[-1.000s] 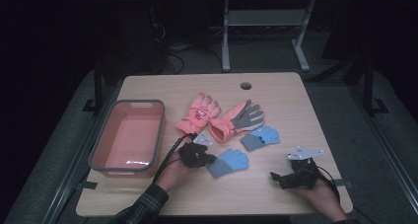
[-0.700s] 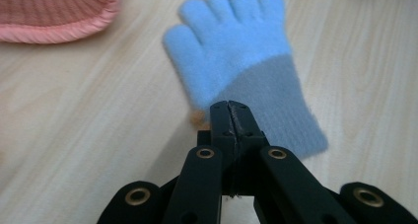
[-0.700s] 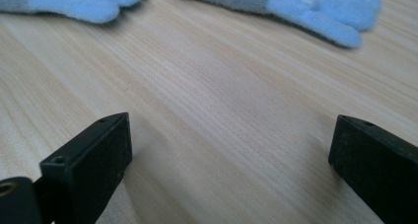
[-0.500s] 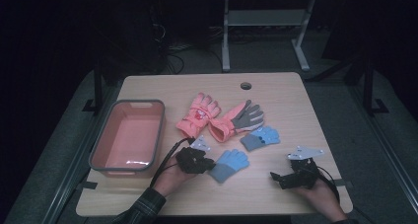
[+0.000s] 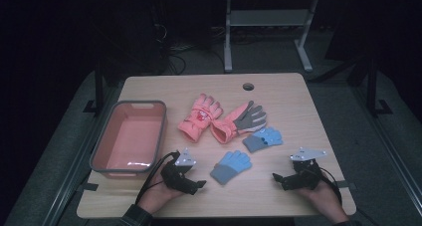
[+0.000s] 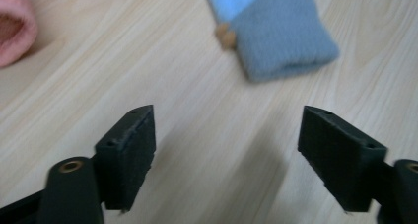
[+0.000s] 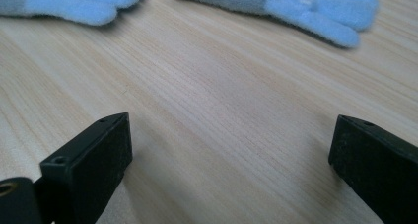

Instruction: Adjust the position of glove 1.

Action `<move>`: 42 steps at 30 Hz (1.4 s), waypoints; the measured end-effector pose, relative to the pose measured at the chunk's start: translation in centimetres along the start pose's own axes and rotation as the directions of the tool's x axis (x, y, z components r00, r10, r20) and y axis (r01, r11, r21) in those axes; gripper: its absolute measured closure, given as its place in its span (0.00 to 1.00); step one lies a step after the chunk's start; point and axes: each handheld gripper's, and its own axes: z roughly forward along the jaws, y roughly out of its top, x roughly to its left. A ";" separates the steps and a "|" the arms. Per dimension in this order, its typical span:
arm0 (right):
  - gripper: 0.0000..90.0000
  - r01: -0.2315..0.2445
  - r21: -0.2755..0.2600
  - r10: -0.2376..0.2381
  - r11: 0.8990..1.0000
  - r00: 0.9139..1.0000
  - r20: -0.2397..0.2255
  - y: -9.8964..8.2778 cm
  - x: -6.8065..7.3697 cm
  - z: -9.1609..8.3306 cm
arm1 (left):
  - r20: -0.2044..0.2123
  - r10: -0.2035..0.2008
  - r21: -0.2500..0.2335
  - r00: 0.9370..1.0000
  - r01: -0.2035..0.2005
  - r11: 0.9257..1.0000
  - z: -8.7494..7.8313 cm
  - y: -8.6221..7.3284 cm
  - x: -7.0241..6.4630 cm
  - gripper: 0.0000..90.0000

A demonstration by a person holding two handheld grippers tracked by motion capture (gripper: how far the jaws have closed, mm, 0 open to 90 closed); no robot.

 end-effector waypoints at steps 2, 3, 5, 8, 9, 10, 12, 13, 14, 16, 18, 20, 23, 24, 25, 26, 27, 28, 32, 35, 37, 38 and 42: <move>0.02 -0.004 -0.001 0.004 1.000 1.000 0.005 0.0 0.1 0.0 | -0.012 -0.001 -0.008 1.000 0.000 1.000 0.0 -0.4 -0.2 0.20; 0.03 -0.006 0.000 0.006 1.000 1.000 0.005 0.0 0.1 0.0 | -0.018 -0.003 -0.019 1.000 0.003 1.000 0.0 -0.6 -0.3 0.20; 0.03 -0.004 -0.001 0.004 1.000 1.000 0.004 0.0 0.1 0.0 | -0.033 -0.001 -0.028 0.999 0.000 1.000 0.1 -0.9 -0.4 0.19; 0.03 -0.004 -0.002 0.004 1.000 1.000 0.007 0.0 0.2 0.0 | -0.033 -0.017 -0.027 0.999 0.016 1.000 0.2 -1.2 -0.3 0.16; 0.05 -0.007 0.000 0.007 1.000 1.000 0.010 0.0 0.2 -0.1 | -0.034 -0.016 -0.032 0.999 0.015 0.999 0.2 -1.4 -0.3 0.15; 0.07 -0.012 0.002 0.012 1.000 1.000 0.013 0.1 0.2 -0.1 | -0.034 -0.008 -0.034 0.999 0.007 0.999 0.1 -1.5 -0.3 0.15; 0.08 -0.013 0.015 0.012 1.000 1.000 0.020 0.3 0.2 -0.2 | -0.040 0.000 -0.037 0.999 -0.001 0.999 0.1 -1.6 -0.3 0.15; 0.12 -0.011 0.011 0.011 1.000 1.000 0.026 0.5 0.2 -0.2 | -0.038 0.006 -0.045 0.999 -0.008 0.999 0.1 -1.8 -0.2 0.14; 0.14 -0.016 0.005 0.016 1.000 1.000 0.023 0.7 0.2 -0.3 | -0.036 0.004 -0.062 0.999 -0.006 0.998 0.2 -1.9 -0.1 0.14; 0.15 -0.018 0.007 0.017 1.000 0.999 0.026 1.2 0.0 -0.2 | -0.030 0.014 -0.098 0.999 -0.017 0.995 0.3 -2.3 0.1 0.14; 0.17 -0.028 0.003 0.028 1.000 0.999 0.021 1.8 -0.1 -0.2 | -0.027 0.018 -0.108 0.999 -0.021 0.994 0.3 -2.4 0.2 0.14; 0.22 -0.038 -0.012 0.038 0.999 0.999 0.011 2.3 -0.2 -0.2 | -0.025 0.019 -0.108 1.000 -0.021 0.994 0.3 -2.4 0.2 0.14; 0.26 -0.032 -0.028 0.032 0.999 0.999 0.008 3.1 -0.4 -0.1 | -0.023 0.020 -0.108 1.000 -0.022 0.994 0.3 -2.4 0.2 0.14; 0.27 -0.040 -0.036 0.040 0.999 0.999 0.007 3.3 -0.5 -0.1 | -0.018 0.024 -0.107 1.000 -0.025 0.994 0.3 -2.4 0.3 0.14; 0.28 -0.050 -0.041 0.050 0.998 0.999 0.007 3.5 -0.7 0.0 | -0.016 0.026 -0.106 1.000 -0.027 0.994 0.3 -2.4 0.3 0.14; 0.30 -0.060 -0.039 0.060 0.997 0.998 0.001 3.7 -0.8 0.0 | -0.016 0.028 -0.106 0.999 -0.029 0.994 0.3 -2.4 0.3 0.14; 0.32 -0.061 -0.038 0.061 0.997 0.998 -0.011 3.9 -1.0 0.1 | -0.014 0.028 -0.107 1.000 -0.029 0.994 0.3 -2.4 0.3 0.14; 0.33 -0.063 -0.039 0.062 0.997 0.998 -0.011 4.0 -1.0 0.2 | -0.011 0.028 -0.107 1.000 -0.029 0.994 0.3 -2.4 0.3 0.14; 0.40 -0.052 -0.045 0.051 0.998 0.998 -0.023 5.0 -1.3 0.6 | -0.007 0.031 -0.105 1.000 -0.031 0.994 0.3 -2.4 0.4 0.14; 0.42 -0.058 -0.051 0.057 0.997 0.998 -0.029 5.6 -1.4 0.9 | -0.010 0.036 -0.100 0.999 -0.037 0.994 0.3 -2.3 0.4 0.14; 0.44 -0.050 -0.051 0.049 0.997 0.998 -0.027 6.0 -1.5 1.2 | -0.009 0.037 -0.099 0.999 -0.038 0.994 0.3 -2.3 0.4 0.14; 0.44 -0.055 -0.052 0.053 0.997 0.998 -0.030 6.1 -1.5 1.3 | -0.009 0.039 -0.098 0.999 -0.039 0.994 0.2 -2.3 0.4 0.14; 0.48 -0.071 -0.058 0.069 0.996 0.997 -0.038 6.7 -2.0 1.6 | -0.008 0.038 -0.099 0.999 -0.038 0.994 0.3 -2.4 0.4 0.14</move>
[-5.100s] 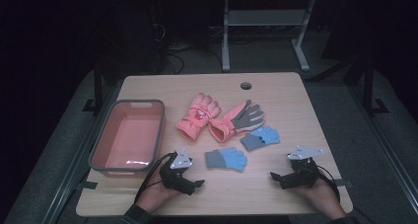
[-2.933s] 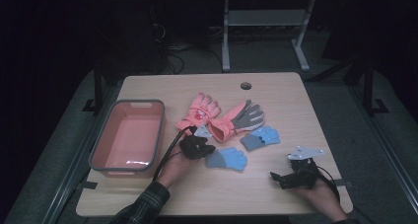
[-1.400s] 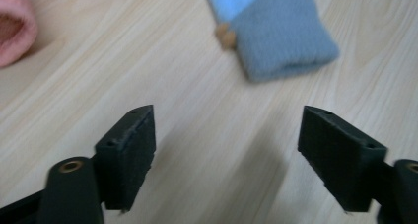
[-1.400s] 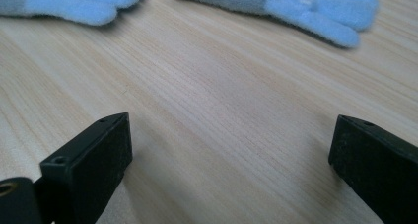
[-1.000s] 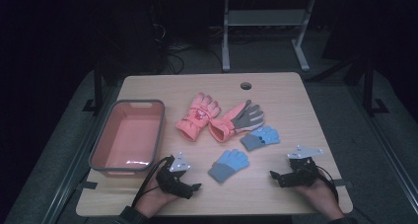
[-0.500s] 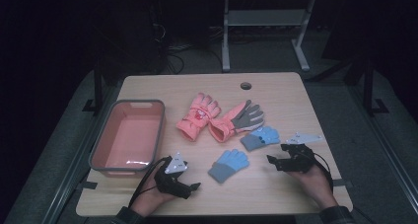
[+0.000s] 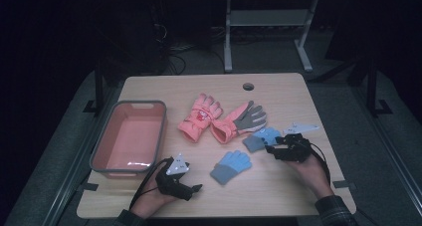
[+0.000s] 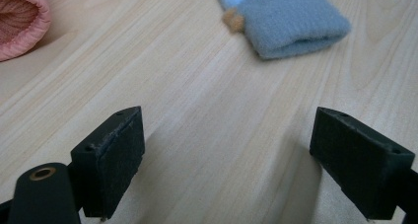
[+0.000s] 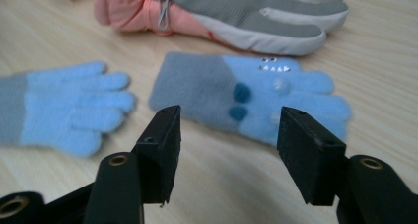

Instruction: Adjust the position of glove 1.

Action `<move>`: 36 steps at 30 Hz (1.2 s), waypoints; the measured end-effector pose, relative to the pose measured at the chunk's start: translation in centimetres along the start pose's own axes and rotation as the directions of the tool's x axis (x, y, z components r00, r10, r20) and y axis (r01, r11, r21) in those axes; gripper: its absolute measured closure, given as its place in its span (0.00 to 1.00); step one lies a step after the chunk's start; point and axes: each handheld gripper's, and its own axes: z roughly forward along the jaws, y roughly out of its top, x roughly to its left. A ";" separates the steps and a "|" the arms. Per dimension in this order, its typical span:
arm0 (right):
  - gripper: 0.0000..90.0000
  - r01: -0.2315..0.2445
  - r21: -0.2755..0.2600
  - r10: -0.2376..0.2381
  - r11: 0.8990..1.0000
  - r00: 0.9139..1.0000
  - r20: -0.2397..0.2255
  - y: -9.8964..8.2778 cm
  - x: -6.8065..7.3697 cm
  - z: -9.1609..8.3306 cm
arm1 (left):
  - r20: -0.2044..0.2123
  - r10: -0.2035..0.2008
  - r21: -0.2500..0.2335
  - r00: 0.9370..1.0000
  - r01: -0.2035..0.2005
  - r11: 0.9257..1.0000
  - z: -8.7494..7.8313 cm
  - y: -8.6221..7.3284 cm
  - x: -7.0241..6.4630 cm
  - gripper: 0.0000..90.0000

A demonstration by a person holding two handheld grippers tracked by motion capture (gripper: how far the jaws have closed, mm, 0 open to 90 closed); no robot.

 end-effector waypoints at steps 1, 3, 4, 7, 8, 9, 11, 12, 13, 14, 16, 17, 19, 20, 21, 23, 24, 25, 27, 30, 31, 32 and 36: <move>0.49 -0.007 -0.003 0.007 1.000 1.000 0.000 0.2 -0.2 0.1 | 0.000 0.002 0.002 1.000 -0.002 1.000 0.0 0.0 0.0 0.14; 0.51 -0.003 -0.010 0.003 1.000 1.000 0.006 0.5 -0.3 0.2 | 0.000 0.001 0.001 1.000 -0.001 1.000 0.0 0.0 0.0 0.14; 0.51 -0.006 -0.010 0.006 1.000 1.000 0.005 0.6 -0.4 0.3 | 0.000 0.001 0.001 1.000 -0.001 1.000 0.0 0.0 0.0 0.14; 0.55 -0.011 -0.006 0.011 1.000 1.000 -0.004 1.0 -0.5 0.8 | 0.003 -0.002 -0.004 1.000 0.002 1.000 0.0 -0.1 0.0 0.14; 0.56 -0.016 -0.006 0.016 1.000 1.000 -0.011 1.2 -0.6 1.1 | 0.003 -0.002 -0.003 1.000 0.002 1.000 0.0 -0.1 0.0 0.14; 0.57 -0.015 -0.006 0.015 1.000 1.000 -0.013 1.4 -0.7 1.4 | 0.002 0.000 -0.003 1.000 0.000 1.000 0.0 -0.1 0.0 0.14; 0.59 -0.020 -0.001 0.020 1.000 1.000 -0.016 1.8 -0.6 1.9 | 0.002 0.001 -0.003 1.000 -0.001 1.000 0.0 -0.1 0.0 0.14; 0.59 -0.024 -0.001 0.024 1.000 1.000 -0.018 1.9 -0.6 2.1 | 0.002 0.002 -0.003 1.000 -0.002 1.000 -0.1 -0.1 0.0 0.14; 0.59 -0.027 0.001 0.027 1.000 0.999 -0.022 2.1 -0.7 2.4 | 0.002 0.003 -0.002 1.000 -0.003 1.000 -0.1 -0.1 0.0 0.14; 0.59 -0.031 0.004 0.031 1.000 0.999 -0.023 2.2 -0.7 2.5 | 0.002 0.004 -0.001 1.000 -0.004 1.000 -0.1 -0.1 0.0 0.14; 0.61 -0.037 0.001 0.037 0.999 0.999 -0.022 2.3 -0.8 3.0 | 0.001 0.006 0.001 1.000 -0.006 1.000 -0.1 -0.1 0.0 0.14; 0.62 -0.039 0.004 0.039 0.999 0.999 -0.016 2.3 -0.8 3.3 | 0.001 0.007 0.002 1.000 -0.007 1.000 -0.1 -0.1 0.1 0.14; 0.63 -0.046 0.014 0.046 0.999 0.999 -0.012 2.3 -1.0 3.6 | 0.002 0.006 0.000 1.000 -0.006 1.000 -0.1 -0.1 0.0 0.14; 0.64 -0.051 0.015 0.051 0.999 0.999 -0.014 2.2 -1.1 4.0 | 0.002 0.006 0.001 1.000 -0.006 1.000 -0.1 -0.1 0.0 0.14; 0.64 -0.051 0.021 0.051 0.998 0.999 -0.007 2.2 -1.1 4.2 | 0.002 0.005 0.000 1.000 -0.005 1.000 -0.1 -0.1 0.0 0.14; 0.65 -0.062 0.030 0.062 0.998 0.998 -0.009 2.2 -1.1 4.6 | 0.002 0.006 0.001 1.000 -0.006 1.000 -0.1 -0.1 0.0 0.14; 0.66 -0.062 0.035 0.062 0.997 0.998 -0.007 2.1 -1.1 4.9 | 0.002 0.006 0.001 1.000 -0.006 1.000 -0.1 -0.1 0.0 0.14; 0.67 -0.062 0.044 0.062 0.997 0.998 0.001 2.1 -1.1 5.1 | 0.002 0.005 0.001 1.000 -0.005 1.000 -0.1 -0.1 0.0 0.14; 0.69 -0.058 0.056 0.058 0.997 0.998 0.006 1.9 -1.1 5.5 | 0.001 0.006 0.001 1.000 -0.006 1.000 -0.1 -0.1 0.0 0.14; 0.76 -0.066 0.053 0.066 0.996 0.998 0.016 1.8 -1.2 5.5 | 0.002 0.006 0.001 1.000 -0.006 1.000 -0.1 -0.1 0.0 0.14; 0.79 -0.060 0.056 0.058 0.997 0.998 0.027 1.8 -1.1 5.4 | 0.001 0.005 0.000 1.000 -0.005 1.000 -0.1 -0.1 0.0 0.14; 0.84 -0.057 0.059 0.055 0.997 0.998 0.036 1.8 -1.1 5.4 | 0.001 0.005 0.000 1.000 -0.005 1.000 -0.1 -0.1 0.0 0.14; 0.94 -0.059 0.066 0.056 0.996 0.997 0.045 1.9 -1.3 5.4 | 0.001 0.005 0.000 1.000 -0.005 1.000 -0.1 -0.1 0.0 0.14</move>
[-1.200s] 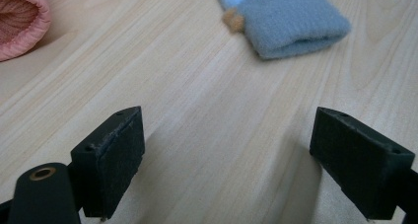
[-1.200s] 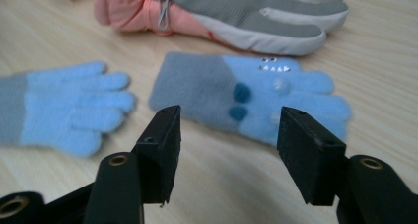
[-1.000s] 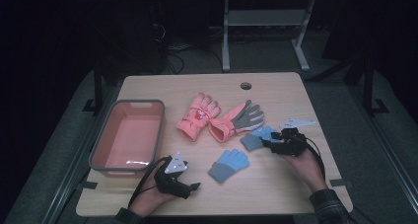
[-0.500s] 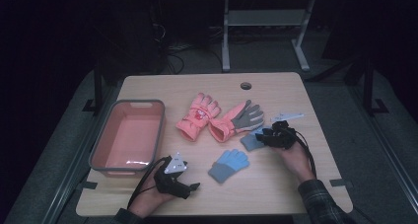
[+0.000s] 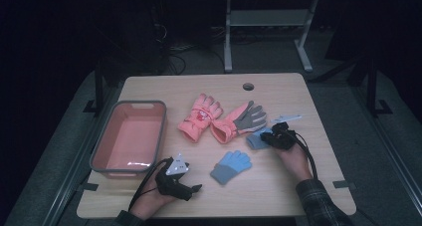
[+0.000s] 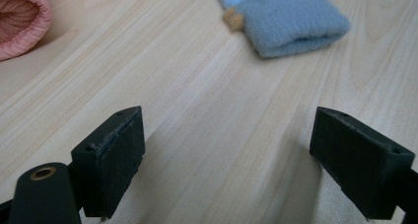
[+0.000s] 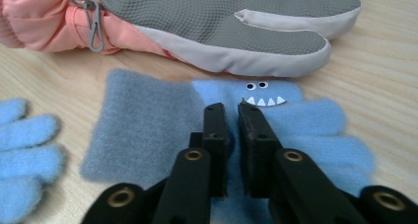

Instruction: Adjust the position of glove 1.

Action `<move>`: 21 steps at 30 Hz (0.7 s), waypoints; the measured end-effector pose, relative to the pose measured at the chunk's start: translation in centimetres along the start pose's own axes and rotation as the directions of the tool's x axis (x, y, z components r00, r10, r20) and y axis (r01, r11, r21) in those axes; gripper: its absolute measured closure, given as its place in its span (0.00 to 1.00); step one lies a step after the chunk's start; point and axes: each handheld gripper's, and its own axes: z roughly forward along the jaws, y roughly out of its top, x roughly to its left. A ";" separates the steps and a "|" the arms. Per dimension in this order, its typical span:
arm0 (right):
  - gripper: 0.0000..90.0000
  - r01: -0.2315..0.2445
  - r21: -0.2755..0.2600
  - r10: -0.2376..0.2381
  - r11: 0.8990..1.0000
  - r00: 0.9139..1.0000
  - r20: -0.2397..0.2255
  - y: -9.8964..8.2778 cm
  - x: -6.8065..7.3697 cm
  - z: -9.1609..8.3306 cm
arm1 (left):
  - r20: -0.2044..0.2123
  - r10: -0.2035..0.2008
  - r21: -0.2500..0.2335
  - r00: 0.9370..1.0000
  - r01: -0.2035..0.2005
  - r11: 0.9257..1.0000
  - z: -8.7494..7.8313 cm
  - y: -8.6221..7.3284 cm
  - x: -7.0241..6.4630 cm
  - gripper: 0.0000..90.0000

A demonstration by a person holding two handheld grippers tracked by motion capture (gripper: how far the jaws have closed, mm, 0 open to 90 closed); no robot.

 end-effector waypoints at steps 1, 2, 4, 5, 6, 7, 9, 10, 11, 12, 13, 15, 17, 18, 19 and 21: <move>0.94 -0.003 0.001 0.003 1.000 1.000 -0.002 0.0 0.0 0.0 | 0.000 0.000 0.000 1.000 0.000 1.000 0.0 0.0 0.0 0.14; 0.95 0.004 0.001 -0.004 1.000 1.000 -0.008 0.0 -0.1 0.0 | 0.000 0.000 0.001 1.000 0.000 1.000 0.0 0.0 0.0 0.14; 0.95 -0.005 0.005 0.005 1.000 1.000 -0.027 0.0 -0.3 -0.1 | 0.000 0.001 0.000 1.000 -0.001 1.000 0.0 0.0 0.0 0.14; 0.95 -0.014 0.002 0.014 1.000 0.999 -0.041 -0.1 -0.4 -0.2 | 0.000 0.000 0.000 1.000 0.000 1.000 0.0 0.0 0.0 0.14; 0.96 -0.028 0.004 0.028 1.000 0.998 -0.064 -0.1 -0.7 -0.3 | 0.000 0.000 0.001 1.000 0.000 1.000 0.0 0.0 0.0 0.14; 0.96 -0.028 0.002 0.028 1.000 0.997 -0.072 -0.1 -1.0 -0.4 | 0.000 0.000 0.000 1.000 0.000 1.000 0.0 0.0 0.0 0.14; 0.96 -0.049 -0.008 0.048 0.999 0.995 -0.090 0.0 -1.3 -0.8 | 0.000 0.002 0.002 1.000 -0.002 1.000 0.0 0.0 0.0 0.14; 0.96 -0.054 -0.005 0.053 0.999 0.993 -0.105 0.1 -1.4 -1.0 | 0.000 0.002 0.002 1.000 -0.002 1.000 0.0 0.0 0.0 0.14; 0.96 -0.054 -0.002 0.054 0.999 0.992 -0.110 0.2 -1.5 -1.2 | 0.000 0.002 0.001 1.000 -0.002 1.000 0.0 0.0 0.0 0.14; 0.96 -0.059 -0.014 0.057 0.998 0.991 -0.120 0.3 -1.5 -1.4 | 0.000 0.002 0.002 1.000 -0.002 1.000 0.0 0.0 0.0 0.14; 0.96 -0.056 -0.026 0.052 0.998 0.990 -0.134 0.4 -1.7 -1.7 | 0.000 0.002 0.001 1.000 -0.002 1.000 0.0 0.0 0.0 0.14; 0.96 -0.072 -0.034 0.066 0.997 0.986 -0.151 0.6 -1.5 -2.3 | 0.000 0.002 0.002 1.000 -0.002 1.000 0.0 0.0 0.0 0.14; 0.96 -0.078 -0.047 0.069 0.996 0.983 -0.168 0.7 -1.5 -2.7 | 0.000 0.002 0.002 1.000 -0.002 1.000 0.0 0.0 0.0 0.14; 0.96 -0.080 -0.051 0.069 0.996 0.982 -0.177 0.8 -1.4 -3.0 | 0.000 0.002 0.001 1.000 -0.002 1.000 0.0 0.0 0.0 0.14; 0.96 -0.083 -0.053 0.072 0.995 0.981 -0.181 0.8 -1.4 -3.1 | 0.000 0.001 0.001 1.000 0.000 1.000 0.0 0.0 0.0 0.14; 0.96 -0.083 -0.062 0.069 0.995 0.977 -0.201 0.9 -1.2 -3.5 | 0.000 0.000 0.000 1.000 0.000 1.000 0.0 0.0 0.0 0.14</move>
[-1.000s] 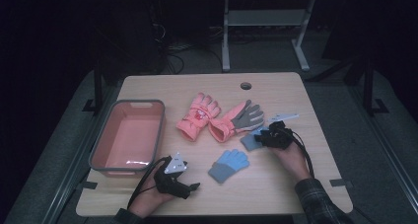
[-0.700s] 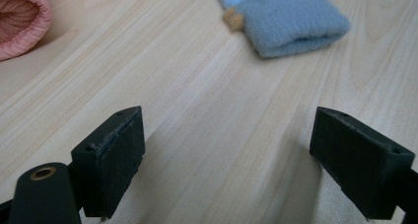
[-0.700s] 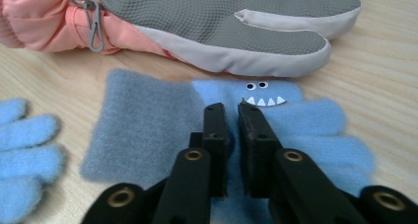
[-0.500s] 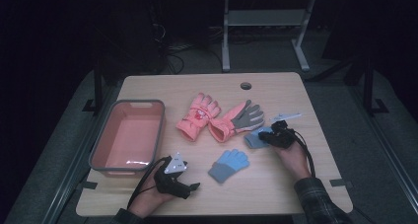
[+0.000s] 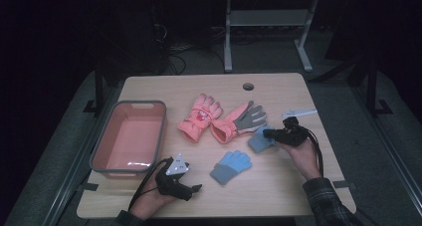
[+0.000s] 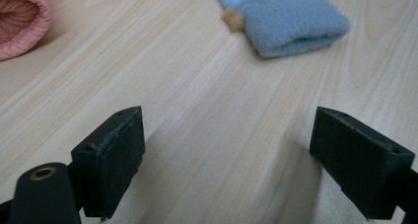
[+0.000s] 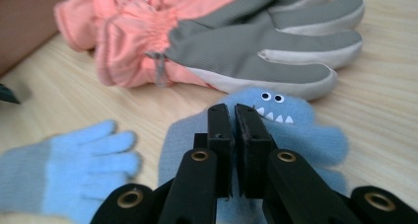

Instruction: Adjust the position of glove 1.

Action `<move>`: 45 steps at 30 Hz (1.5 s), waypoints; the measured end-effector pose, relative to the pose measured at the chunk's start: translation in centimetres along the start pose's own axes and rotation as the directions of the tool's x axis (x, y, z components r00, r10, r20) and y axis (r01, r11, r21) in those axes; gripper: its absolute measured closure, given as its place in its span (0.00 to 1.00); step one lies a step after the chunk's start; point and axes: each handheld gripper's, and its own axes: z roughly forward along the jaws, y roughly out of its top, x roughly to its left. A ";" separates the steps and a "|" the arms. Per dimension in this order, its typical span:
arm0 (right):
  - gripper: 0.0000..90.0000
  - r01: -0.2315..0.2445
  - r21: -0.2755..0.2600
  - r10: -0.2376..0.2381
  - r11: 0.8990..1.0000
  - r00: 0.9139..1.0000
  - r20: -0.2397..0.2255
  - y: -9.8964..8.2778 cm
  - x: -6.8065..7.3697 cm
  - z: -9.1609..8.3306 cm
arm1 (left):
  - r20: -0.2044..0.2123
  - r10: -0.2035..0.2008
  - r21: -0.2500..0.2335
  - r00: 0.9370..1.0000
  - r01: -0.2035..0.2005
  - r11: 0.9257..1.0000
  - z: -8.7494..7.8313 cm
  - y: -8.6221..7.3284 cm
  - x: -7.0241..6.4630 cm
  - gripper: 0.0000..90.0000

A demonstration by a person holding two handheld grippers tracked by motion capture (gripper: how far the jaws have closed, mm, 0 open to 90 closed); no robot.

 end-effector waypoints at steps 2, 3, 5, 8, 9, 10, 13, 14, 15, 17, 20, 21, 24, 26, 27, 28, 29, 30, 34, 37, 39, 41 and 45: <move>0.96 0.008 -0.010 -0.009 1.000 1.000 -0.016 0.1 0.3 -0.4 | 0.000 -0.001 0.000 1.000 0.001 1.000 0.0 0.0 0.0 0.14; 0.96 0.005 -0.014 -0.006 1.000 1.000 -0.028 0.2 0.5 -0.6 | 0.000 -0.001 -0.001 1.000 0.001 1.000 0.0 0.0 0.0 0.14; 0.96 0.012 -0.018 -0.013 1.000 0.999 -0.038 0.4 0.9 -0.9 | 0.000 -0.001 -0.001 1.000 0.001 1.000 0.0 0.0 0.0 0.14; 0.95 0.028 -0.027 -0.030 0.999 0.997 -0.067 0.5 1.6 -1.1 | 0.000 -0.002 -0.001 1.000 0.002 1.000 0.0 0.0 0.0 0.14; 0.95 0.036 -0.028 -0.038 0.999 0.996 -0.077 0.6 1.8 -1.1 | 0.000 -0.001 -0.001 1.000 0.001 1.000 0.0 0.0 0.0 0.14; 0.95 0.038 -0.030 -0.041 0.999 0.995 -0.090 0.6 2.1 -1.1 | 0.000 -0.001 0.000 1.000 0.001 1.000 0.0 0.0 0.0 0.14; 0.95 0.045 -0.031 -0.048 0.999 0.991 -0.123 0.8 2.8 -1.0 | 0.002 -0.002 -0.002 1.000 0.002 1.000 0.0 0.0 0.0 0.14; 0.95 0.050 -0.029 -0.054 0.998 0.989 -0.135 0.8 3.1 -1.0 | 0.001 -0.003 -0.002 1.000 0.003 1.000 0.0 0.0 0.0 0.14; 0.95 0.054 -0.028 -0.057 0.998 0.988 -0.142 0.8 3.3 -0.9 | 0.001 -0.003 -0.002 1.000 0.003 1.000 0.0 0.0 0.0 0.14; 0.95 0.065 -0.024 -0.068 0.998 0.985 -0.160 0.9 3.9 -0.8 | 0.001 -0.003 -0.002 1.000 0.003 1.000 0.0 0.0 0.0 0.14; 0.95 0.082 -0.017 -0.084 0.996 0.978 -0.192 1.0 5.0 -0.5 | 0.002 -0.003 -0.002 1.000 0.003 1.000 0.0 0.0 0.0 0.14; 0.95 0.085 -0.016 -0.086 0.996 0.976 -0.200 1.0 5.2 -0.5 | 0.002 -0.002 -0.003 1.000 0.002 1.000 0.0 0.0 0.0 0.14; 0.95 0.099 -0.012 -0.099 0.995 0.967 -0.234 1.0 6.4 -0.1 | 0.000 0.003 -0.002 1.000 -0.003 1.000 0.0 0.0 0.0 0.14; 0.95 0.106 -0.003 -0.103 0.994 0.963 -0.249 1.0 7.1 0.2 | 0.000 0.003 -0.002 1.000 -0.003 1.000 0.0 0.0 0.0 0.14; 0.95 0.111 0.002 -0.107 0.994 0.961 -0.256 1.0 7.5 0.3 | 0.000 0.003 -0.002 1.000 -0.003 1.000 0.0 0.0 0.0 0.14; 0.95 0.123 0.001 -0.118 0.992 0.956 -0.267 1.0 7.9 0.5 | 0.000 0.003 -0.002 1.000 -0.003 1.000 0.0 0.0 0.0 0.14; 0.95 0.137 0.001 -0.131 0.991 0.953 -0.273 1.0 8.3 0.7 | 0.000 0.003 -0.002 1.000 -0.003 1.000 0.0 0.0 0.0 0.14; 0.95 0.140 0.008 -0.133 0.990 0.951 -0.280 1.0 8.6 0.8 | 0.000 0.003 -0.002 1.000 -0.003 1.000 0.0 0.0 0.0 0.14; 0.95 0.166 0.028 -0.151 0.986 0.944 -0.295 0.8 9.8 1.4 | 0.000 0.003 -0.002 1.000 -0.003 1.000 0.0 0.0 0.0 0.14; 0.95 0.175 0.037 -0.156 0.984 0.939 -0.306 0.7 10.3 1.7 | 0.000 0.005 -0.001 1.000 -0.005 1.000 0.0 0.0 0.1 0.14; 0.95 0.179 0.040 -0.158 0.983 0.936 -0.313 0.6 10.7 1.9 | 0.000 0.005 0.000 1.000 -0.005 1.000 0.0 0.0 0.0 0.14; 0.95 0.187 0.048 -0.162 0.981 0.935 -0.316 0.6 11.0 2.1 | 0.000 0.006 0.001 1.000 -0.006 1.000 0.0 0.0 0.1 0.14; 0.95 0.183 0.065 -0.154 0.981 0.937 -0.315 0.4 11.6 2.4 | 0.000 0.007 0.002 1.000 -0.007 1.000 0.0 0.0 0.1 0.14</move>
